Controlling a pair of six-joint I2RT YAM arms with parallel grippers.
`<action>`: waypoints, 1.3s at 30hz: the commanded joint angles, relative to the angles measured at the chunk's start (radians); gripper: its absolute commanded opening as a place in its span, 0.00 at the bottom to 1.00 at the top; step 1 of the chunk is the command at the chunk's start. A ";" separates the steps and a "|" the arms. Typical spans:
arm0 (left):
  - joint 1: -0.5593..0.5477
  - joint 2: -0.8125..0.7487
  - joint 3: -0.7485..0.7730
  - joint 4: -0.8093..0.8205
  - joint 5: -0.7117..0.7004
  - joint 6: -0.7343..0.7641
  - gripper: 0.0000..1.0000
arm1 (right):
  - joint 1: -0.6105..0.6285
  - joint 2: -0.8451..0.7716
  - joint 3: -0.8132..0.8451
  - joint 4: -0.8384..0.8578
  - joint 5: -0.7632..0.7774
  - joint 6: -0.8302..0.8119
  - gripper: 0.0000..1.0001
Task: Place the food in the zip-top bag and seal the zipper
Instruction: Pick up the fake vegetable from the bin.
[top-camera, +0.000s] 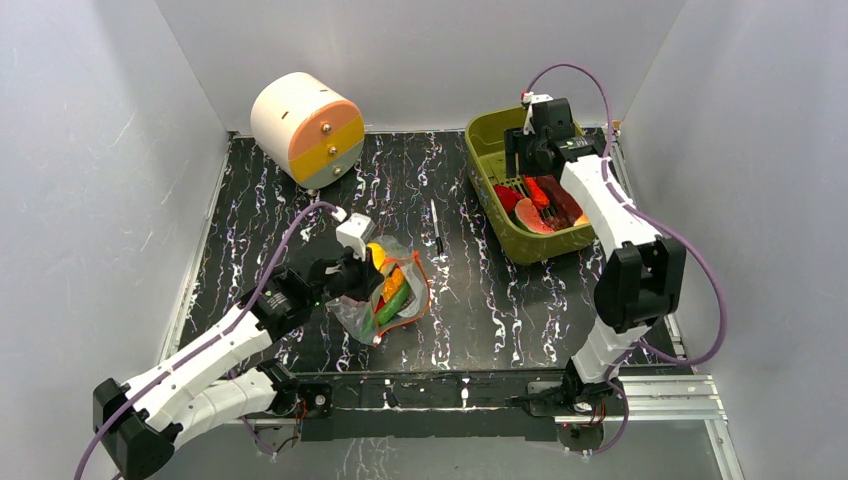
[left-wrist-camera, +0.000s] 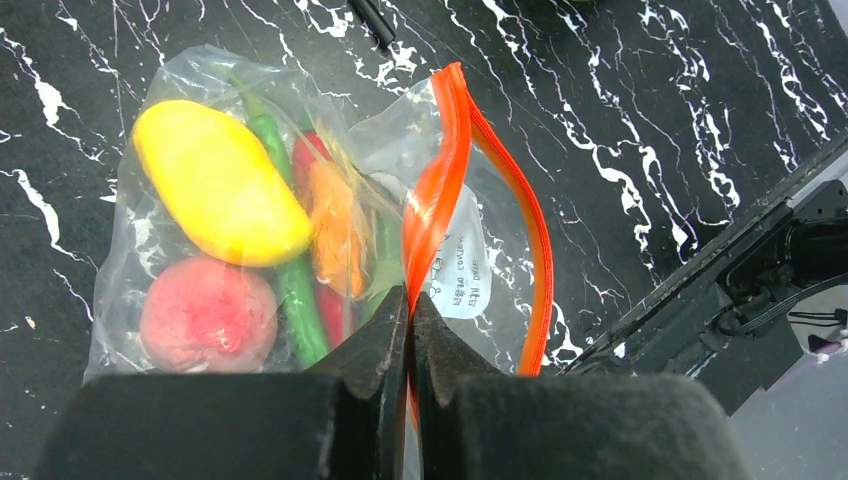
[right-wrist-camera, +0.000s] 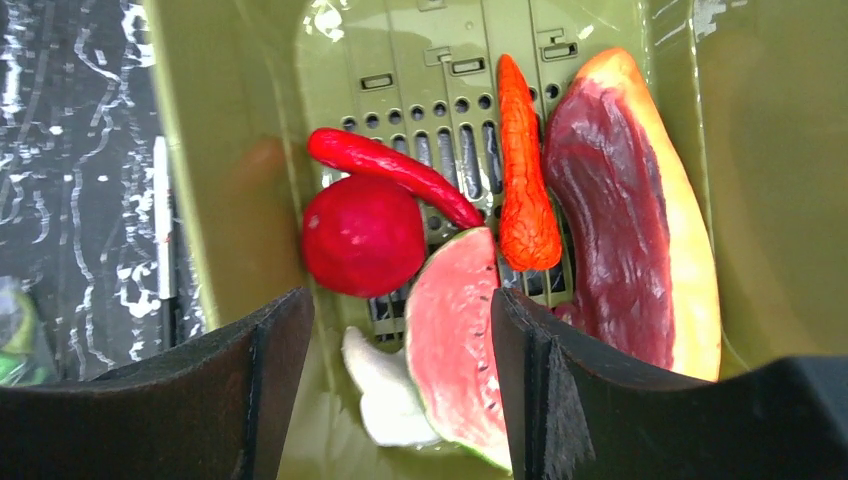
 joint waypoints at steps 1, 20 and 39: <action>-0.002 0.030 0.014 0.019 0.007 -0.009 0.00 | -0.062 0.099 0.076 -0.005 -0.103 -0.089 0.65; -0.002 0.164 0.054 0.061 -0.011 -0.057 0.00 | -0.089 0.434 0.359 -0.088 -0.070 -0.130 0.59; -0.002 0.174 0.050 0.086 -0.007 -0.055 0.00 | -0.126 0.564 0.476 -0.095 -0.003 -0.185 0.46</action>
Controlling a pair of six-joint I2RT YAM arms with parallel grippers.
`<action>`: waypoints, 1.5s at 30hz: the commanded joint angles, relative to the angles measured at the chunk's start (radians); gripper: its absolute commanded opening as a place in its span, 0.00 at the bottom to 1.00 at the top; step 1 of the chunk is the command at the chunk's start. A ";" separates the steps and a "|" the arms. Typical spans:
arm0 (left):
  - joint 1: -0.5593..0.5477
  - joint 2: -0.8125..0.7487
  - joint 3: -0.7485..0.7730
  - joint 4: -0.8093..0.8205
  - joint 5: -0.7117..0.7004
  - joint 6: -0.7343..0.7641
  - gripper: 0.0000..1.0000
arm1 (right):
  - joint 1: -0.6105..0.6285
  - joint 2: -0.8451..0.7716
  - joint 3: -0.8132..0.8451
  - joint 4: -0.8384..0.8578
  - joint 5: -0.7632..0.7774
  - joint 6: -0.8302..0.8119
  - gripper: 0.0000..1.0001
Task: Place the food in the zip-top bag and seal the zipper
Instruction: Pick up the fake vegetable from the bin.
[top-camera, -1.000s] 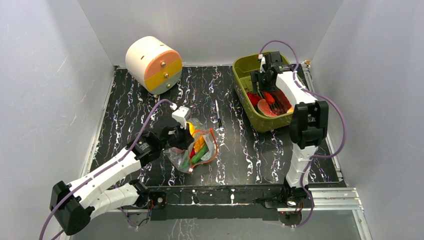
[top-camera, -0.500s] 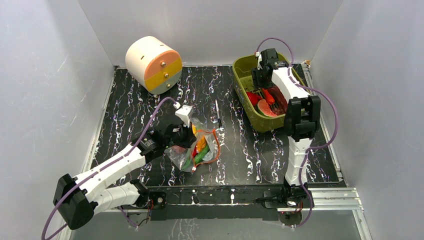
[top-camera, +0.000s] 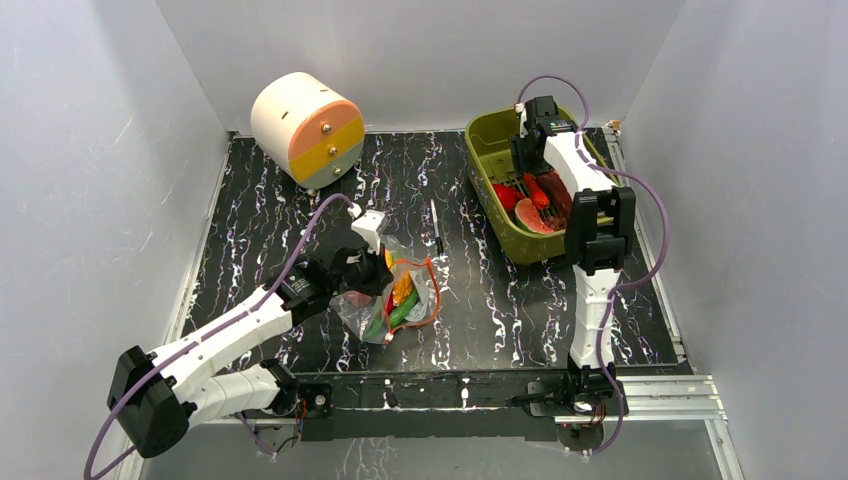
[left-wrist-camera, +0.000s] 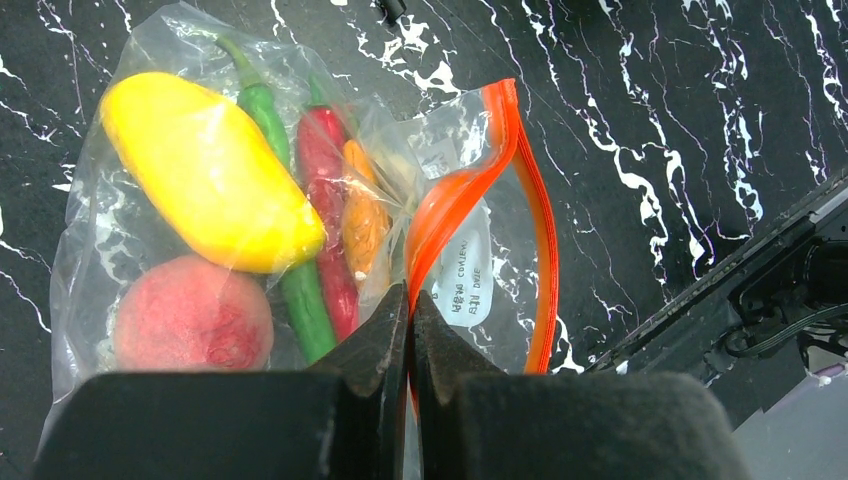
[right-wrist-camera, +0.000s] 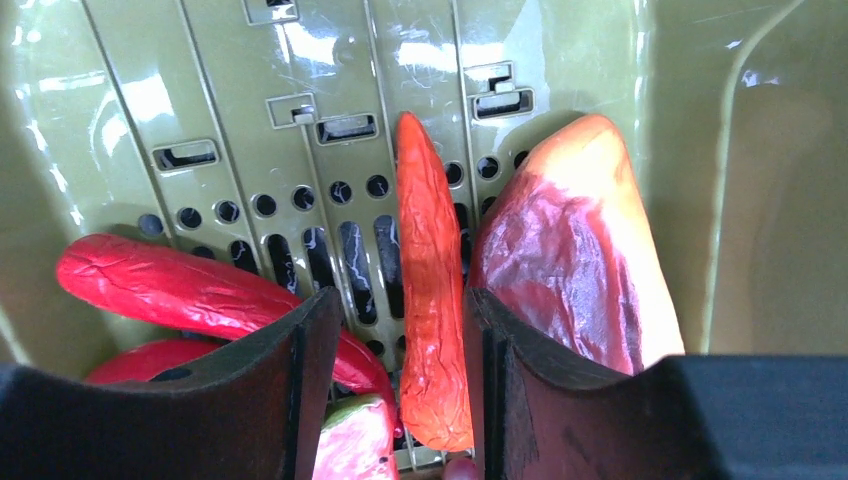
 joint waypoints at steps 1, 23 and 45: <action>-0.003 -0.006 0.023 0.038 -0.008 0.001 0.00 | -0.014 0.017 0.060 0.023 -0.005 -0.031 0.46; -0.002 -0.052 0.021 0.013 -0.021 -0.017 0.00 | -0.028 0.082 0.101 0.063 -0.045 -0.043 0.21; -0.002 -0.132 0.025 -0.031 -0.027 -0.041 0.00 | -0.026 -0.134 0.069 0.060 0.011 0.020 0.11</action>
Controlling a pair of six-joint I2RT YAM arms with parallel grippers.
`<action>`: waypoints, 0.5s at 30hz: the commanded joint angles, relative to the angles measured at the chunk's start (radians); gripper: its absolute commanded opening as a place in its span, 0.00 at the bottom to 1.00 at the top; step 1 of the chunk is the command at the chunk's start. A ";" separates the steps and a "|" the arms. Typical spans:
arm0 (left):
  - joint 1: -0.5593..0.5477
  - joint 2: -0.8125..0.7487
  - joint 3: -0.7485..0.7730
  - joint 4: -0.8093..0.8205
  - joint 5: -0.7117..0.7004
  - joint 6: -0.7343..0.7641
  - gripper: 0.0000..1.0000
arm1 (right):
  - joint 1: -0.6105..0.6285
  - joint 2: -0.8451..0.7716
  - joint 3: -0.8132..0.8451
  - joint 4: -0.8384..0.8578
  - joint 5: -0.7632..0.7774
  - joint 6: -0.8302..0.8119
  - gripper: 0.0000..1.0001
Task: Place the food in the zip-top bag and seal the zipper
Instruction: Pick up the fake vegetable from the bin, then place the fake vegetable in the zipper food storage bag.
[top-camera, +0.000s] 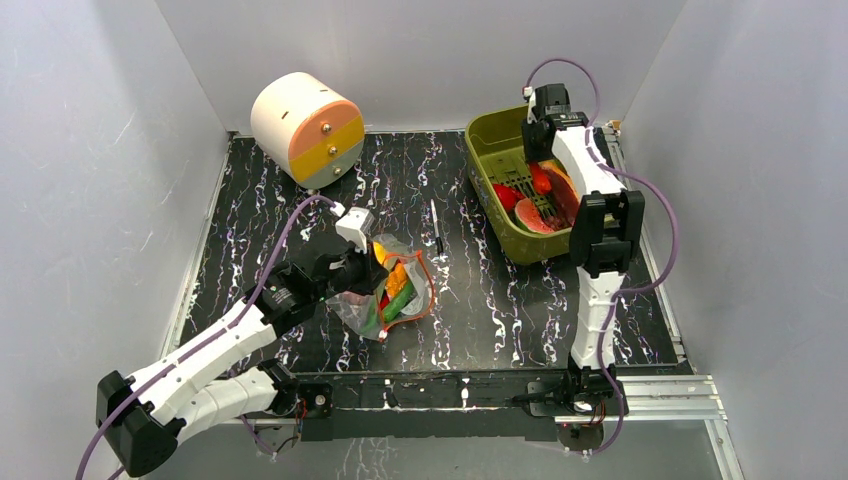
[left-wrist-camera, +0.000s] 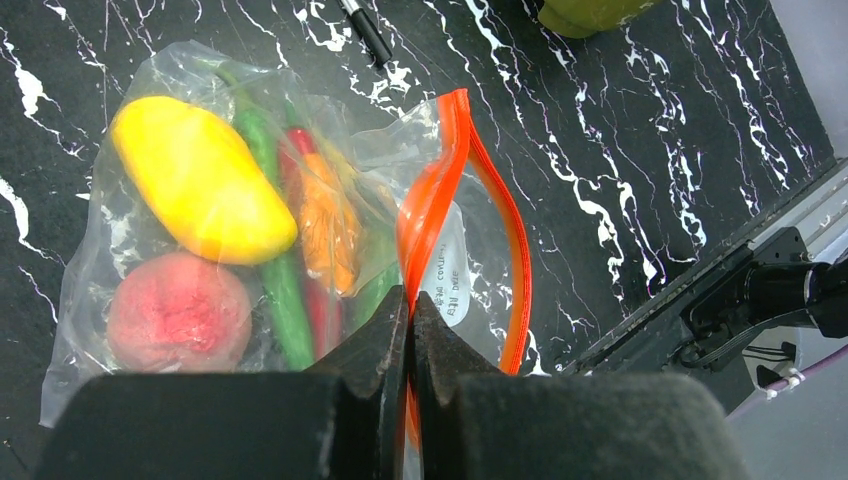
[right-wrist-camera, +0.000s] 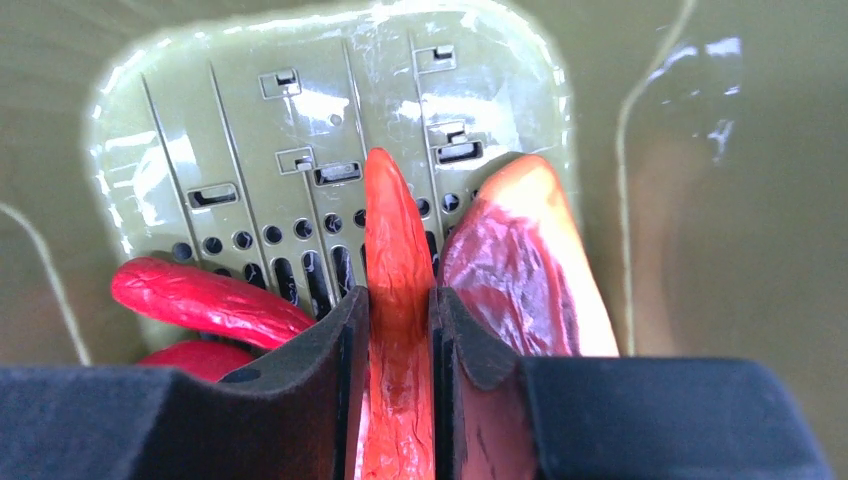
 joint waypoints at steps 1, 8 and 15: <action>-0.002 -0.005 0.033 -0.014 -0.011 0.000 0.00 | 0.000 -0.128 0.018 0.038 0.033 0.034 0.11; -0.002 -0.012 0.052 -0.026 -0.005 -0.026 0.00 | 0.000 -0.255 -0.056 0.063 0.007 0.094 0.08; -0.002 -0.023 0.058 -0.014 0.016 -0.074 0.00 | 0.008 -0.413 -0.160 0.091 -0.097 0.135 0.09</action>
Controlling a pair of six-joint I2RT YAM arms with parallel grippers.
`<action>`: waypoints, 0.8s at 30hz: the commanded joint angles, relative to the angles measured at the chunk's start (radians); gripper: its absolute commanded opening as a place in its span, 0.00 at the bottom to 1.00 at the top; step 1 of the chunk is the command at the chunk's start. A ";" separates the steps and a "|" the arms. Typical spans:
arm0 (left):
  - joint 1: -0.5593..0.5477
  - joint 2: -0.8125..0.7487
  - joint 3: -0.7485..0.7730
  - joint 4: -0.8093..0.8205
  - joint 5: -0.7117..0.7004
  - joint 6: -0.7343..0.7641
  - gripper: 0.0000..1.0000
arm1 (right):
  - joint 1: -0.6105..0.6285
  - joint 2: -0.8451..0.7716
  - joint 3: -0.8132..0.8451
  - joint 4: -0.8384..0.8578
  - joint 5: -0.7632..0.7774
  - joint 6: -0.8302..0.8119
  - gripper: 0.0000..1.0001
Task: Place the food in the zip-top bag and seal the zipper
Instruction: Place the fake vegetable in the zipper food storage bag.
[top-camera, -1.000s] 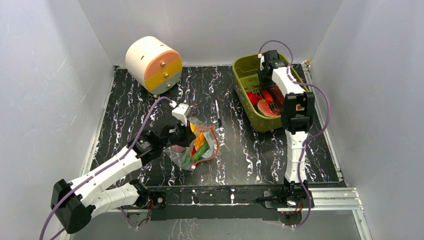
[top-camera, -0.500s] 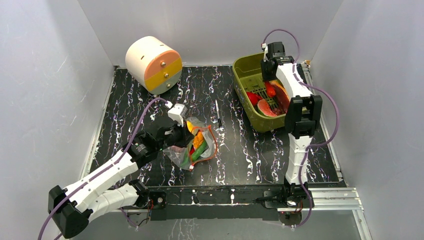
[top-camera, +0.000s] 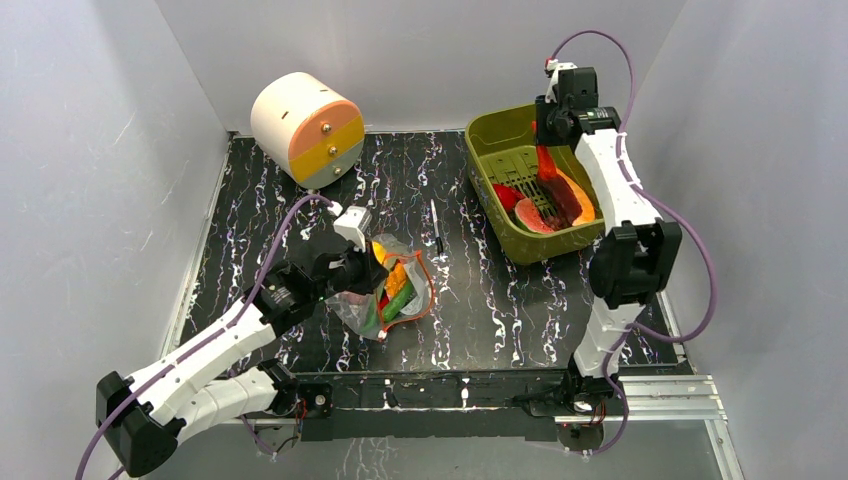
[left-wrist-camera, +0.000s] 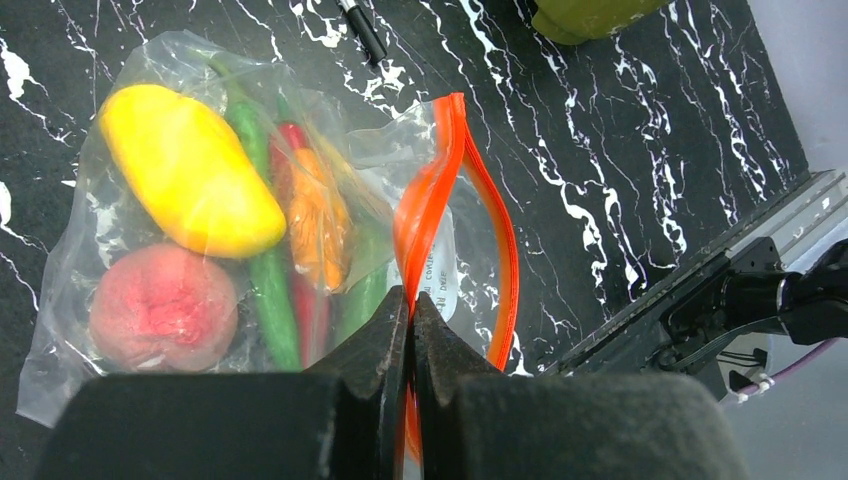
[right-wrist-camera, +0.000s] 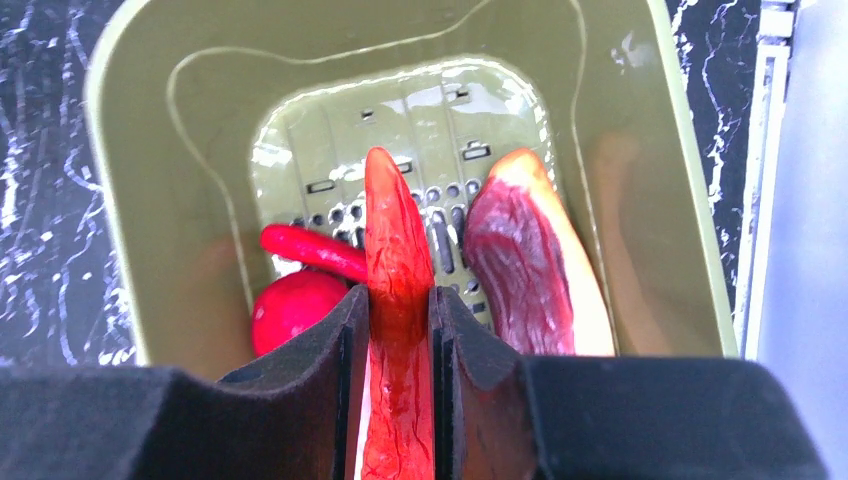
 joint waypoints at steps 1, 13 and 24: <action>-0.002 -0.022 0.049 0.004 0.018 -0.038 0.00 | 0.011 -0.146 -0.066 0.077 -0.092 0.042 0.09; -0.002 -0.007 0.183 -0.101 -0.008 0.016 0.00 | 0.083 -0.469 -0.380 0.243 -0.426 0.072 0.11; -0.002 -0.018 0.214 -0.148 0.016 -0.032 0.00 | 0.238 -0.680 -0.617 0.453 -0.635 -0.049 0.13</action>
